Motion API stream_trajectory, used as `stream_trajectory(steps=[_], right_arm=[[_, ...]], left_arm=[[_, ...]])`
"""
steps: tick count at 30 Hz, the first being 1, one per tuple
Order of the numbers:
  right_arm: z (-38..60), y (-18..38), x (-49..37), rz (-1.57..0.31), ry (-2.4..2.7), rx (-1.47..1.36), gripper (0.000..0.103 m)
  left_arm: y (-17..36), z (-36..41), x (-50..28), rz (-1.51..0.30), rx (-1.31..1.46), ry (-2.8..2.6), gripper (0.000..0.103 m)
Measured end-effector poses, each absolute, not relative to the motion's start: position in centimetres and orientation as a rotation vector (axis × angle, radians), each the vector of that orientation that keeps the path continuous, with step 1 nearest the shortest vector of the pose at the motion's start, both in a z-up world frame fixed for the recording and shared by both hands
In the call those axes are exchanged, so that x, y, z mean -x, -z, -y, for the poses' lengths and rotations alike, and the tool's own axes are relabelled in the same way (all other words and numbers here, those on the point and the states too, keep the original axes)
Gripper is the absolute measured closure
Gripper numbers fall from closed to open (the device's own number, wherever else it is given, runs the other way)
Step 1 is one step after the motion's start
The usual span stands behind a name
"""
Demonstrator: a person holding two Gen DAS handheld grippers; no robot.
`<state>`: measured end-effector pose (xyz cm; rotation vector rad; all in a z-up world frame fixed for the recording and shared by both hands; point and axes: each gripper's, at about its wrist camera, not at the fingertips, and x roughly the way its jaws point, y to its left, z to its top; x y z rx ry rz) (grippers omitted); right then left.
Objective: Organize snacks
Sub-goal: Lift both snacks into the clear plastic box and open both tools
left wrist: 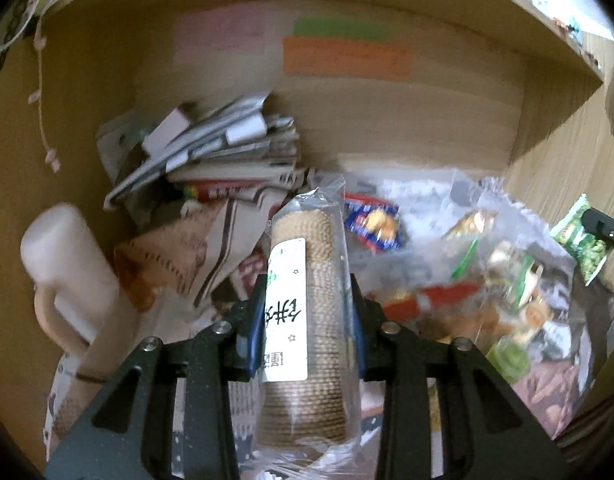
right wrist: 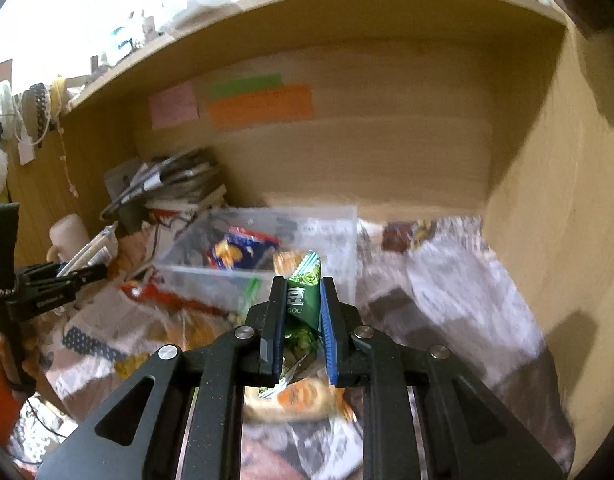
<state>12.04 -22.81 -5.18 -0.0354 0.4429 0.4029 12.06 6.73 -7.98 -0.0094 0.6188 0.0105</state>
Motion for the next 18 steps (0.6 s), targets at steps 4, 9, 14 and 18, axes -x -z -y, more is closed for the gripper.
stream_trajectory(steps=[4, 9, 14, 18], right_arm=[[21.6, 4.0, -13.0, -0.408, -0.43, 0.049, 0.088], [19.9, 3.1, -14.7, -0.383, -0.459, 0.077, 0.088], [18.9, 2.6, -16.4, -0.378, -0.477, 0.086, 0.088], [18.3, 2.5, -18.0, -0.386, -0.491, 0.09, 0.088]], left_arm=[[6.4, -6.1, -13.5, -0.597, 0.002, 0.021, 0.068], [4.9, -4.9, -15.5, -0.583, -0.018, 0.064, 0.068], [4.4, -3.9, -17.8, -0.593, -0.024, 0.117, 0.068], [4.5, -3.1, -19.8, -0.61, -0.025, 0.152, 0.068]])
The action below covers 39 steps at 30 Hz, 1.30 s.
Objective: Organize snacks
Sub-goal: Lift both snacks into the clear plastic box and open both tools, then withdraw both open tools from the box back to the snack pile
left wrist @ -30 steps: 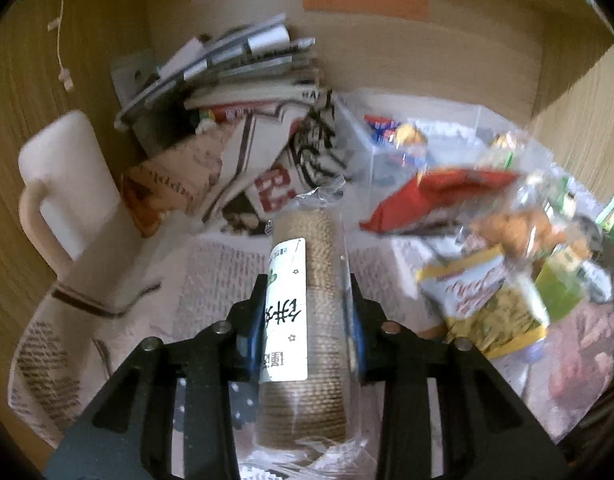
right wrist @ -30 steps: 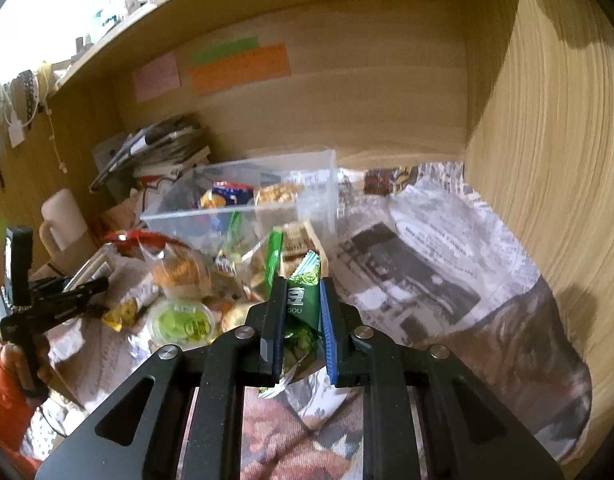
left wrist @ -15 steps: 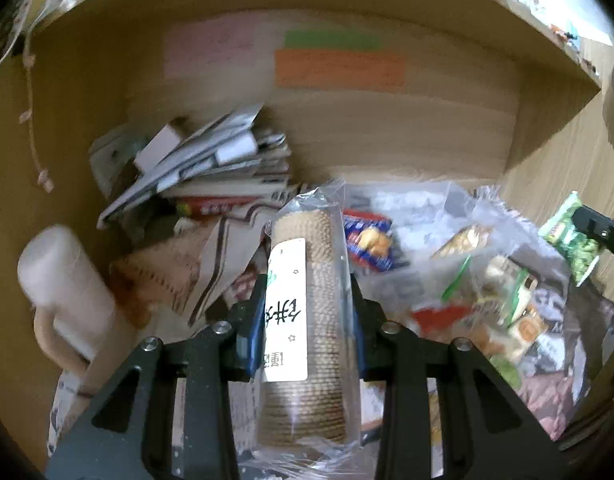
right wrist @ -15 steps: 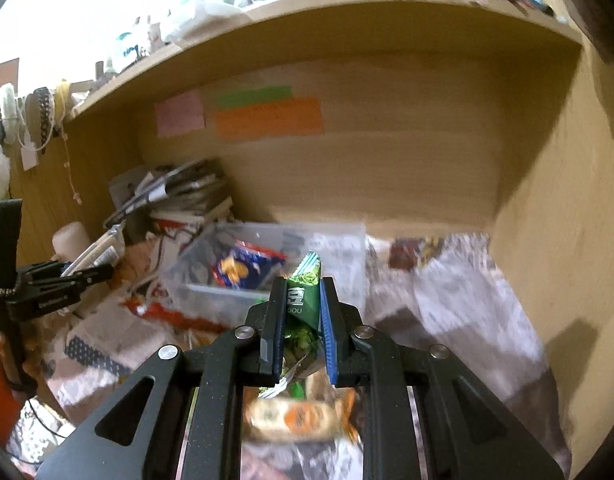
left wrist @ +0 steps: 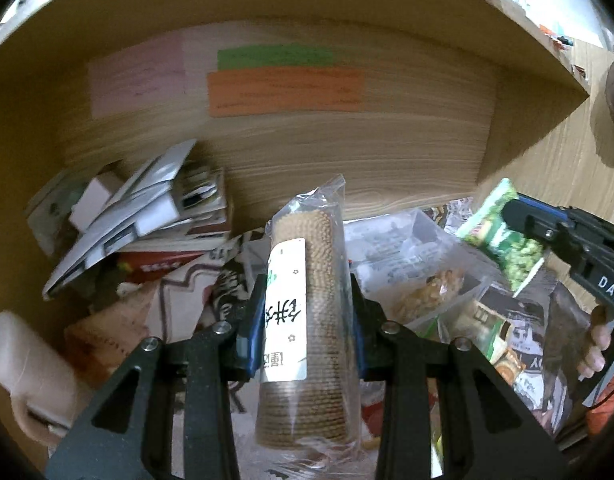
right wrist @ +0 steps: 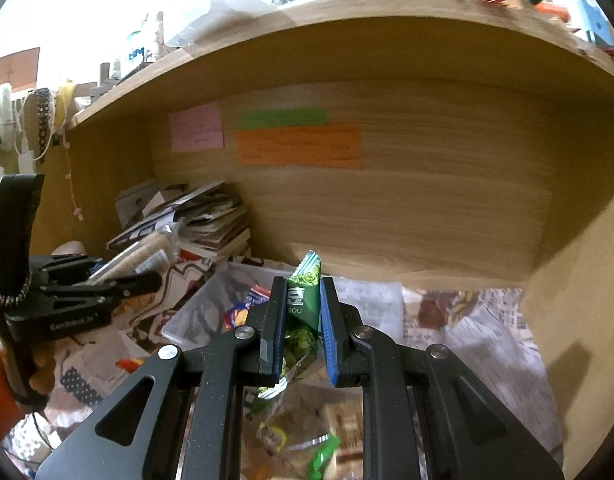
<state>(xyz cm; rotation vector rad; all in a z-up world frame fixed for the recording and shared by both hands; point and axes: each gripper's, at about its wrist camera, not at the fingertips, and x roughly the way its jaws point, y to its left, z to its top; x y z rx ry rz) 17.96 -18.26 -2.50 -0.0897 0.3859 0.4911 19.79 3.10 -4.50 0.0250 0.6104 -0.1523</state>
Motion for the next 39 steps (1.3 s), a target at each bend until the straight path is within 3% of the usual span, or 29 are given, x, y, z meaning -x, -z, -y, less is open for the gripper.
stream_trajectory(steps=[27, 30, 32, 37, 39], right_arm=[[12.9, 6.6, -26.2, -0.629, -0.566, 0.183, 0.087], [12.8, 6.4, -26.1, -0.631, -0.558, 0.192, 0.079], [12.9, 6.2, -25.8, -0.619, -0.549, 0.197, 0.066], [13.6, 5.3, -24.6, -0.589, -0.542, 0.188, 0.063], [14.0, 4.9, -23.7, -0.571, -0.536, 0.186, 0.061]], left_arm=[[9.0, -3.1, -29.2, -0.823, 0.04, 0.261, 0.068], [8.3, -3.0, -28.7, -0.794, 0.027, 0.257, 0.065], [7.4, -3.1, -27.9, -0.768, 0.022, 0.258, 0.065], [6.0, -3.1, -25.9, -0.718, 0.004, 0.251, 0.061], [5.5, -3.1, -25.0, -0.702, 0.005, 0.248, 0.052]])
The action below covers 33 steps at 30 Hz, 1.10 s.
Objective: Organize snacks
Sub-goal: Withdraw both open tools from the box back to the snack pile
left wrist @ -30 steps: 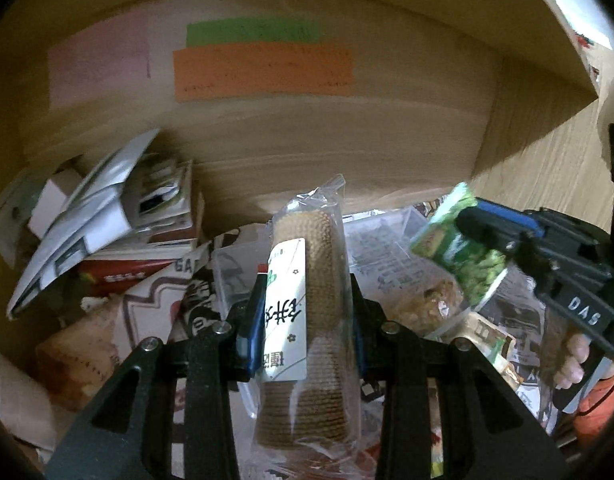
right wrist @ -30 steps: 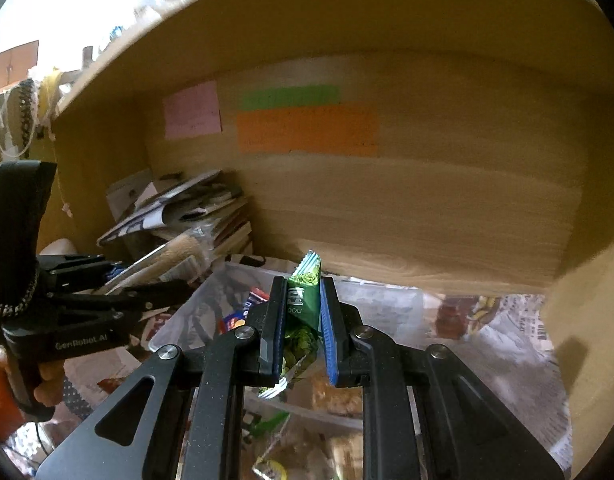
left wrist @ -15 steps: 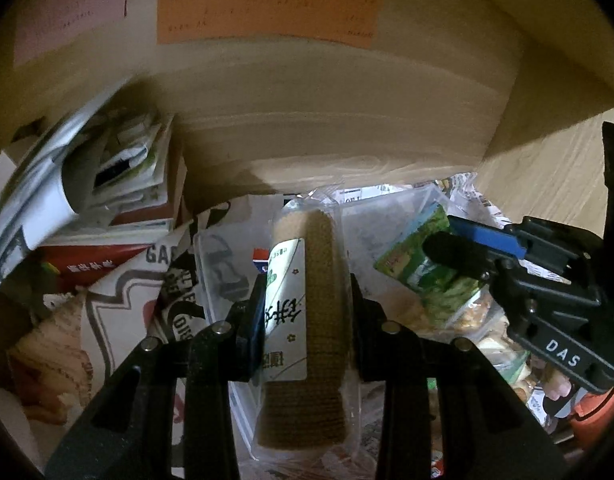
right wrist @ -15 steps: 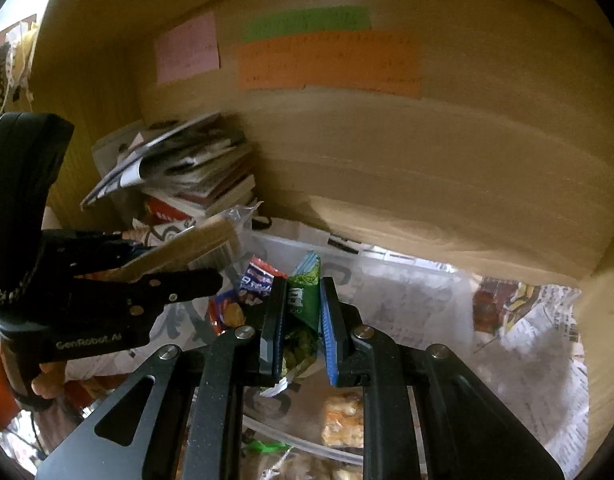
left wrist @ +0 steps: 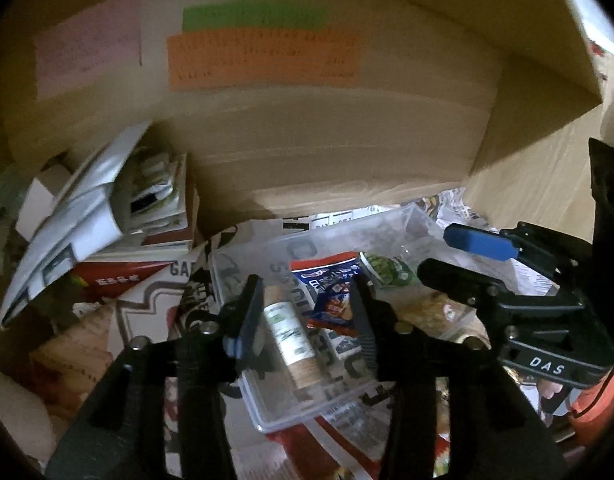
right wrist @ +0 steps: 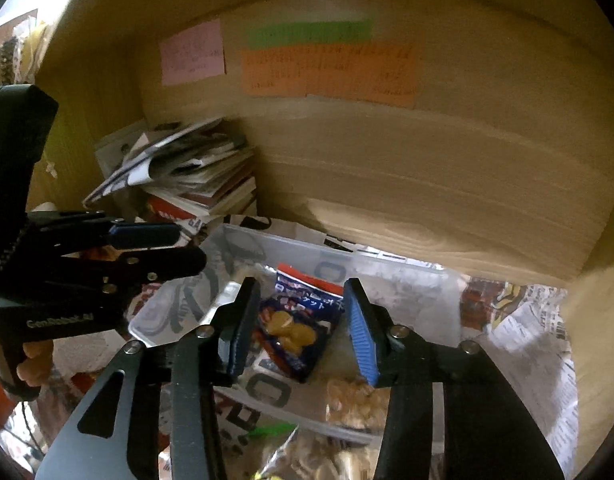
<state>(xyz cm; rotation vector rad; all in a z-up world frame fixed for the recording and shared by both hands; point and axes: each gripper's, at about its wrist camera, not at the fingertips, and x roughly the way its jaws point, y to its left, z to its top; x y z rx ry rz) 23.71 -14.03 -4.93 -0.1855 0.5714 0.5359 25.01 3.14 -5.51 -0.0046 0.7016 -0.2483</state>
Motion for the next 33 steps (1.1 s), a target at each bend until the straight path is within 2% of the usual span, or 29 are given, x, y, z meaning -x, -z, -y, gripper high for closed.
stream_trajectory(steps=[10, 12, 14, 26, 33], right_arm=[[16.9, 4.2, -18.9, -0.509, -0.491, 0.173, 0.039], [17.5, 4.4, -18.1, -0.509, -0.479, 0.17, 0.037], [18.2, 4.9, -17.3, -0.516, -0.461, 0.166, 0.036], [21.3, 9.3, -13.9, -0.629, -0.393, 0.132, 0.027], [21.9, 12.7, -13.3, -0.728, -0.371, 0.123, 0.027]], left_arm=[[5.0, -3.0, -19.8, -0.645, -0.012, 0.215, 0.021], [5.3, -2.8, -18.7, -0.642, -0.018, 0.206, 0.012], [5.9, -2.8, -17.6, -0.643, -0.025, 0.195, 0.008], [10.9, -4.1, -13.1, -0.768, 0.027, 0.17, 0.006], [13.9, -4.0, -11.9, -0.837, 0.057, 0.174, 0.006]])
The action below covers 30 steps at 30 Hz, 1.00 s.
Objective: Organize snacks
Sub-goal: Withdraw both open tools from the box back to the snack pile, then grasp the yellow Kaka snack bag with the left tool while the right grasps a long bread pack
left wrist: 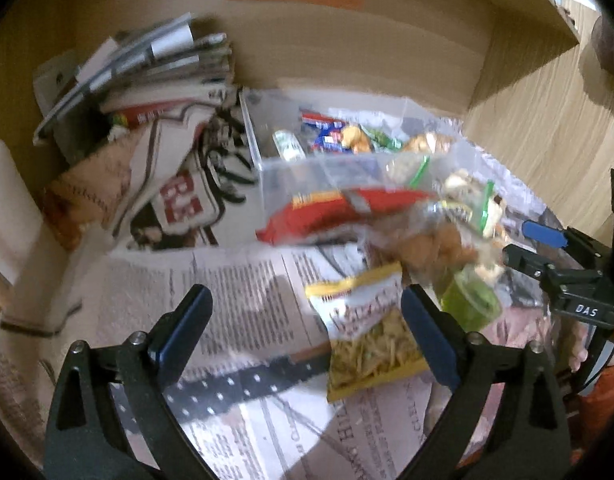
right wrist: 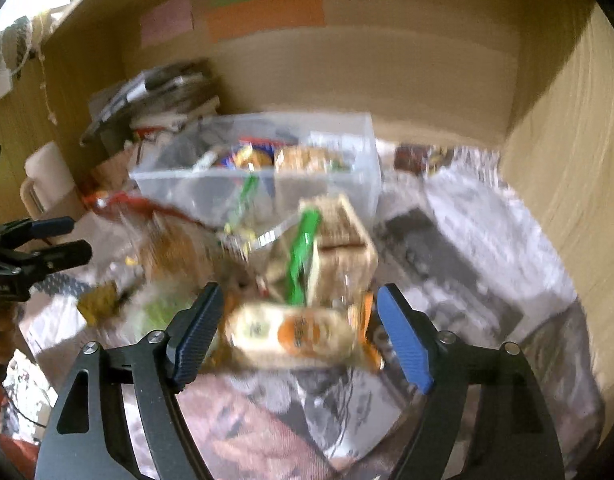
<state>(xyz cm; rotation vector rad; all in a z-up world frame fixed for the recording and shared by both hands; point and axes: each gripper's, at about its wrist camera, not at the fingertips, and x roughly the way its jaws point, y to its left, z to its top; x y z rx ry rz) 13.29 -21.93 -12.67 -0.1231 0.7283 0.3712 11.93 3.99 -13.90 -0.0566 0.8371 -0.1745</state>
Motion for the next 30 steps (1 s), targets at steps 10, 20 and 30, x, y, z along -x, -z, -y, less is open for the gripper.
stream_trajectory(steps=[10, 20, 30], right_arm=[[21.4, 14.6, -13.8, -0.788, -0.371, 0.138, 0.013], [21.4, 15.0, -14.9, -0.806, -0.35, 0.114, 0.003], [21.5, 15.0, -14.7, -0.782, -0.376, 0.122, 0.024]], left_arm=[[16.3, -1.8, -11.8, -0.883, 0.024, 0.183, 0.006], [17.6, -4.0, -12.2, -0.889, 0.03, 0.102, 0.01], [17.6, -5.0, -12.1, -0.822, -0.004, 0.027, 0.038]])
